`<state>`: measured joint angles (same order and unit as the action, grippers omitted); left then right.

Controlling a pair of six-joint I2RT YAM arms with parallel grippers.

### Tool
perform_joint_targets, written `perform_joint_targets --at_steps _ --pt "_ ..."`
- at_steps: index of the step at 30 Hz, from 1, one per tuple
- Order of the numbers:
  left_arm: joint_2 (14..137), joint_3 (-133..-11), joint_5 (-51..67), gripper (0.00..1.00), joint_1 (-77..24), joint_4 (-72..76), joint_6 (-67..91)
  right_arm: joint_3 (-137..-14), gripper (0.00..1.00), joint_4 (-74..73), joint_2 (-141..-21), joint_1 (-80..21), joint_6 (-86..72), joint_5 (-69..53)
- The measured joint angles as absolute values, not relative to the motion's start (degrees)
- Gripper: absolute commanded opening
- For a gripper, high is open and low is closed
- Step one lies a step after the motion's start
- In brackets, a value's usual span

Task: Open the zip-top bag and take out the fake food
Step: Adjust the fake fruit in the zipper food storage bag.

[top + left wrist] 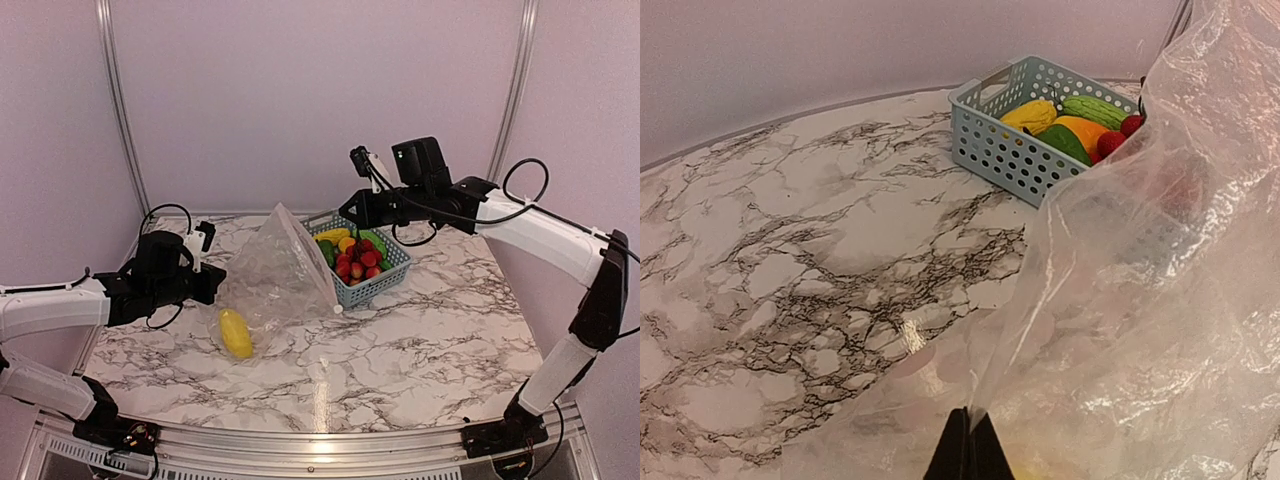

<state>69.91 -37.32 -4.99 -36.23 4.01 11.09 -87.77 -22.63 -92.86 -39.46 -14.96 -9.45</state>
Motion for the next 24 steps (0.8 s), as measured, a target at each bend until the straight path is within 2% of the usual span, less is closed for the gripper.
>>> perform_joint_targets --at_steps 14,24 --pt "70.85 -37.74 -4.97 0.00 -37.15 5.06 11.07 -82.13 0.00 -20.27 -96.31 -46.61 -16.19 -19.77" --pt "74.19 -40.07 -3.44 0.00 -38.57 6.98 11.11 -76.03 0.00 -13.98 -97.82 -47.35 -19.94 -25.58"
